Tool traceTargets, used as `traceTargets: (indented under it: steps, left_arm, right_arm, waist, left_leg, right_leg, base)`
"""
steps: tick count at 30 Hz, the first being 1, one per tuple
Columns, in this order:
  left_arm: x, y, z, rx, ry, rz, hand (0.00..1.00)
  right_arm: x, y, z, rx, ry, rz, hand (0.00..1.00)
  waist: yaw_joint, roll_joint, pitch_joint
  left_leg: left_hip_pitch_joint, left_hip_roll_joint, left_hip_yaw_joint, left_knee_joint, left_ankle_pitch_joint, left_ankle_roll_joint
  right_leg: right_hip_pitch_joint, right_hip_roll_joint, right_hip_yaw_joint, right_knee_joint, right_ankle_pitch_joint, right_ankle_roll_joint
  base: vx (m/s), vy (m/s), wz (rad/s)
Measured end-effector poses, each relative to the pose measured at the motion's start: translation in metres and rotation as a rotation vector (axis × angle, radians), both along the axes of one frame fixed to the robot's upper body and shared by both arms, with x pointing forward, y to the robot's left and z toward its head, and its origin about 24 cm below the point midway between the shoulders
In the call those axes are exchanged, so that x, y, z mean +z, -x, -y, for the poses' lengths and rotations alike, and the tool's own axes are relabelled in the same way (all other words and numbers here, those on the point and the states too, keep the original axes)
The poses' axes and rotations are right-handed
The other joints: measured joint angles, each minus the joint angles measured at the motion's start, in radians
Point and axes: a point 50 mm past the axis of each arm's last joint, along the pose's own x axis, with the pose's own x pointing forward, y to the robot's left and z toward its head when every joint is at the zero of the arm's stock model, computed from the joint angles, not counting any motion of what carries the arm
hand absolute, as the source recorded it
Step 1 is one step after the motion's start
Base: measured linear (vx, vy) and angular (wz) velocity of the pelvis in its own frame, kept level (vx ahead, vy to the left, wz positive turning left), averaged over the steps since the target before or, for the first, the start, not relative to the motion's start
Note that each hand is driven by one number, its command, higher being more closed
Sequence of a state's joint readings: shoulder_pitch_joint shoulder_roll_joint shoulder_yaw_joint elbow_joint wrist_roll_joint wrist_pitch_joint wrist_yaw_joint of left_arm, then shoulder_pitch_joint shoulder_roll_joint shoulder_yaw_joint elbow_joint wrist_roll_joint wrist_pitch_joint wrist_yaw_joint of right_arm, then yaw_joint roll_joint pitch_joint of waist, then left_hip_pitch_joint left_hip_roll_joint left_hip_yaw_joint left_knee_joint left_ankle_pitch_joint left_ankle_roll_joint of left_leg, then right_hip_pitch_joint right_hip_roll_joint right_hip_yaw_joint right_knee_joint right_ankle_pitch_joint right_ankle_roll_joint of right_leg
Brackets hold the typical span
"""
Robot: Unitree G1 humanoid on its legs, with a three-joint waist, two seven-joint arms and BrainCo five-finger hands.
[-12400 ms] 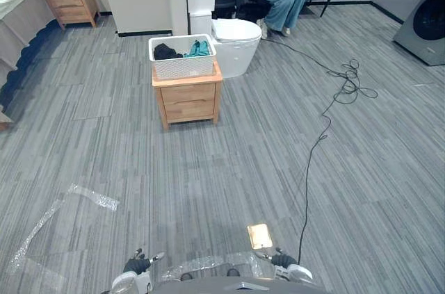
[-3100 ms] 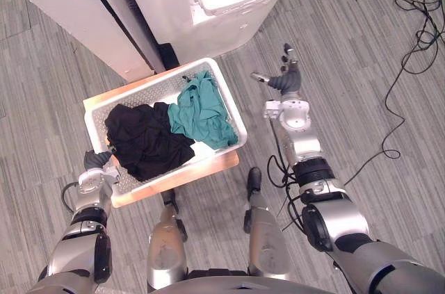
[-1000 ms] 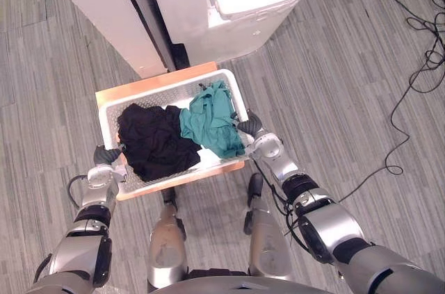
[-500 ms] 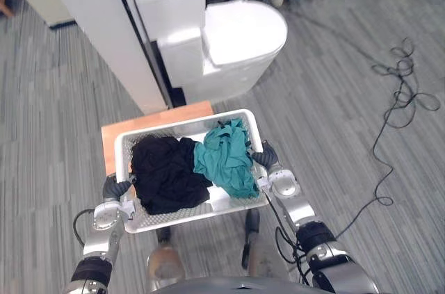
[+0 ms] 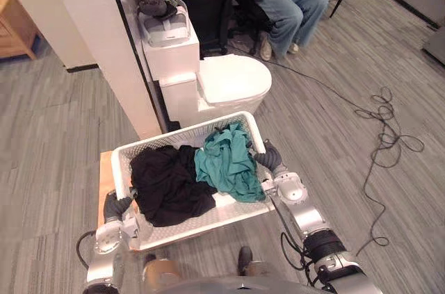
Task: Pick up the laundry basket with both hands and put the clothes into the washing machine.
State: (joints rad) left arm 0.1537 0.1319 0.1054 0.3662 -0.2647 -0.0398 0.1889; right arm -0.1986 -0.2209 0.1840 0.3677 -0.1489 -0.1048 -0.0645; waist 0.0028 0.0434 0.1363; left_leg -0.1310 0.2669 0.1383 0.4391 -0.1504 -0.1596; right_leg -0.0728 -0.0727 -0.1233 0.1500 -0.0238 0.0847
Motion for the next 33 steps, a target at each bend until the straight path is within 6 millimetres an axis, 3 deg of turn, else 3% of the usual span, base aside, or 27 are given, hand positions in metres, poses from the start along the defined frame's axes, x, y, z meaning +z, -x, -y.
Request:
traceTargets:
  steps: [1, 2, 5, 9, 12, 14, 16, 17, 18, 19, 20, 21, 22, 23, 24, 25, 26, 27, 28, 29, 31, 33]
  left_arm:
    - [0.000, 0.001, -0.001, 0.000, -0.003, -0.002, 1.00]
    - [0.000, 0.002, -0.003, 0.005, -0.003, -0.003, 1.00]
    - [0.000, 0.003, -0.005, 0.014, 0.010, -0.002, 1.00]
    - [-0.003, 0.007, -0.002, -0.041, -0.012, -0.031, 1.00]
    - [-0.003, 0.006, 0.001, -0.080, -0.020, -0.033, 1.00]
    - [-0.001, 0.005, -0.001, -0.100, -0.040, -0.031, 1.00]
    - [0.002, 0.004, 0.000, -0.112, -0.048, -0.019, 1.00]
    - [0.002, 0.004, 0.002, -0.104, -0.035, -0.010, 1.00]
    - [0.001, 0.005, -0.002, -0.090, -0.040, -0.019, 1.00]
    - [0.000, 0.007, -0.002, -0.091, -0.039, -0.029, 1.00]
    - [0.000, 0.007, -0.002, -0.091, -0.039, -0.030, 1.00]
    - [-0.002, 0.010, -0.002, -0.091, -0.037, -0.039, 1.00]
    - [0.000, 0.009, -0.003, -0.087, -0.037, -0.032, 1.00]
    - [0.000, 0.009, -0.005, -0.075, -0.036, -0.029, 1.00]
    - [0.000, 0.009, -0.006, -0.060, -0.030, -0.028, 1.00]
    - [-0.002, 0.010, 0.001, -0.055, -0.004, -0.026, 1.00]
    - [-0.001, 0.010, 0.000, -0.053, -0.005, -0.023, 1.00]
    - [-0.002, 0.010, 0.000, -0.049, -0.006, -0.024, 1.00]
    - [-0.003, 0.011, 0.000, -0.048, -0.004, -0.029, 1.00]
    - [-0.003, 0.010, 0.000, -0.049, -0.005, -0.029, 1.00]
    - [-0.001, 0.002, 0.006, -0.071, 0.000, -0.016, 1.00]
    - [-0.005, -0.004, 0.012, -0.088, 0.013, -0.026, 1.00]
  right_arm:
    - [-0.002, 0.002, -0.001, -0.002, -0.010, -0.008, 1.00]
    - [-0.006, 0.005, -0.002, -0.003, -0.019, -0.021, 1.00]
    - [-0.008, 0.012, -0.002, -0.002, -0.033, -0.028, 1.00]
    - [-0.034, 0.043, 0.009, -0.064, -0.082, -0.131, 1.00]
    - [-0.041, 0.058, 0.014, -0.098, -0.112, -0.160, 1.00]
    - [-0.043, 0.067, 0.017, -0.112, -0.118, -0.171, 1.00]
    - [-0.046, 0.068, 0.019, -0.126, -0.121, -0.183, 1.00]
    - [-0.045, 0.066, 0.019, -0.125, -0.119, -0.182, 1.00]
    - [-0.044, 0.065, 0.016, -0.120, -0.128, -0.176, 1.00]
    - [-0.046, 0.067, 0.015, -0.124, -0.134, -0.185, 1.00]
    - [-0.047, 0.067, 0.015, -0.125, -0.135, -0.186, 1.00]
    - [-0.050, 0.067, 0.016, -0.125, -0.131, -0.196, 1.00]
    - [-0.049, 0.061, 0.015, -0.120, -0.130, -0.191, 1.00]
    - [-0.050, 0.059, 0.014, -0.117, -0.128, -0.196, 1.00]
    - [-0.050, 0.053, 0.014, -0.112, -0.124, -0.195, 1.00]
    - [-0.049, 0.047, 0.015, -0.114, -0.116, -0.193, 1.00]
    - [-0.048, 0.046, 0.016, -0.114, -0.114, -0.191, 1.00]
    - [-0.047, 0.045, 0.017, -0.110, -0.112, -0.187, 1.00]
    - [-0.047, 0.045, 0.017, -0.114, -0.128, -0.190, 1.00]
    - [-0.047, 0.046, 0.017, -0.116, -0.133, -0.192, 1.00]
    - [-0.048, 0.048, 0.023, -0.135, -0.127, -0.193, 1.00]
    - [-0.047, 0.049, 0.028, -0.154, -0.126, -0.190, 1.00]
  waist:
    - [-0.002, 0.002, -0.001]
    - [-0.003, 0.004, -0.003]
    - [-0.016, 0.010, -0.009]
    - [-0.048, -0.032, -0.006]
    - [-0.059, -0.046, -0.002]
    - [-0.065, -0.068, 0.008]
    - [-0.066, -0.084, 0.018]
    - [-0.046, -0.083, 0.021]
    - [-0.037, -0.075, 0.033]
    - [-0.040, -0.079, 0.031]
    - [-0.040, -0.080, 0.031]
    - [-0.045, -0.094, 0.018]
    - [-0.037, -0.104, 0.011]
    - [-0.035, -0.119, 0.001]
    - [-0.039, -0.096, 0.002]
    - [-0.039, -0.053, -0.017]
    - [-0.038, -0.052, -0.015]
    - [-0.035, -0.060, -0.016]
    - [-0.023, -0.059, -0.016]
    - [-0.026, -0.059, -0.017]
    - [-0.038, -0.047, -0.017]
    - [-0.046, -0.046, -0.017]
  left_leg:
    - [0.001, -0.010, -0.020, 0.010, -0.015, 0.006]
    - [0.012, -0.024, -0.087, 0.001, -0.029, -0.014]
    - [0.039, -0.042, -0.115, -0.067, -0.085, -0.012]
    - [0.061, -0.089, -0.053, -0.113, -0.092, 0.012]
    - [0.047, -0.096, -0.006, -0.107, -0.091, 0.022]
    - [0.040, -0.101, 0.039, -0.068, -0.104, 0.031]
    - [0.020, -0.115, 0.049, -0.051, -0.115, 0.055]
    - [0.039, -0.110, 0.090, -0.113, -0.108, 0.093]
    - [0.057, -0.069, 0.172, -0.121, -0.090, 0.096]
    - [0.085, -0.060, 0.195, -0.125, -0.089, 0.095]
    - [0.087, -0.059, 0.198, -0.125, -0.089, 0.095]
    - [0.103, -0.053, 0.253, -0.117, -0.089, 0.096]
    - [0.100, -0.051, 0.305, -0.110, -0.091, 0.094]
    - [0.096, -0.052, 0.332, -0.109, -0.091, 0.092]
    - [0.088, -0.041, 0.353, -0.116, -0.087, 0.088]
    - [0.095, -0.010, 0.440, -0.190, -0.040, 0.086]
    - [0.102, -0.008, 0.459, -0.205, -0.034, 0.082]
    - [0.121, -0.020, 0.519, -0.213, -0.030, 0.075]
    - [0.149, -0.020, 0.572, -0.210, -0.030, 0.067]
    - [0.153, -0.020, 0.577, -0.210, -0.029, 0.066]
    - [0.159, -0.012, 0.543, -0.226, -0.019, 0.051]
    - [0.188, -0.005, 0.547, -0.253, -0.008, 0.027]
  right_leg:
    - [-0.001, 0.001, 0.009, 0.012, -0.005, 0.000]
    - [-0.010, 0.005, 0.041, 0.030, -0.009, 0.001]
    - [-0.064, 0.008, 0.100, 0.050, 0.002, 0.013]
    - [-0.095, -0.021, 0.193, 0.006, 0.047, -0.002]
    - [-0.112, -0.024, 0.240, -0.051, 0.093, -0.011]
    - [-0.138, -0.022, 0.271, -0.078, 0.136, -0.041]
    - [-0.151, -0.004, 0.265, -0.153, 0.149, -0.303]
    - [-0.159, -0.016, 0.138, -0.164, 0.050, -0.347]
    - [-0.218, -0.037, 0.039, 0.062, 0.026, -0.244]
    - [-0.216, -0.054, -0.009, 0.192, 0.004, -0.204]
    - [-0.212, -0.056, -0.015, 0.203, 0.000, -0.199]
    - [-0.149, -0.099, -0.095, 0.291, -0.043, -0.157]
    - [-0.132, -0.110, -0.145, 0.240, -0.058, -0.115]
    - [-0.134, -0.103, -0.168, 0.202, -0.032, -0.094]
    - [-0.136, -0.069, -0.161, 0.131, 0.028, -0.090]
    - [-0.112, 0.001, -0.143, -0.091, 0.173, -0.177]
    - [-0.107, 0.000, -0.161, -0.102, 0.143, -0.200]
    - [-0.103, -0.040, -0.279, -0.076, 0.058, -0.182]
    - [-0.098, -0.056, -0.343, -0.087, 0.084, -0.134]
    - [-0.092, -0.048, -0.337, -0.102, 0.111, -0.102]
    - [-0.066, 0.002, -0.307, -0.188, 0.173, -0.094]
    - [-0.043, 0.030, -0.290, -0.228, 0.188, -0.100]
  base:
    - [-0.05, 0.118, -0.35]
    - [-0.06, 0.113, -0.38]
    - [-0.10, 0.128, -0.52]
    - [-0.13, 0.132, -0.46]
    - [-0.09, 0.074, -0.53]
    - [-0.09, 0.077, -0.77]
    - [-0.13, 0.113, -1.14]
    - [-0.17, 0.092, -1.68]
    - [-0.10, 0.073, -1.78]
    - [-0.04, 0.002, -1.01]
    - [0.04, -0.002, -0.82]
    - [-0.03, -0.043, -1.05]
    - [-0.06, -0.048, -1.33]
    - [-0.07, -0.040, -1.28]
    - [-0.09, -0.028, -1.56]
    - [-0.07, -0.049, -1.41]
    - [-0.07, -0.093, -1.48]
    - [-0.03, -0.101, -1.31]
    - [-0.03, -0.090, -1.32]
    - [-0.01, -0.137, -0.94]
    - [-0.03, -0.145, -0.53]
    - [-0.04, -0.042, -0.40]
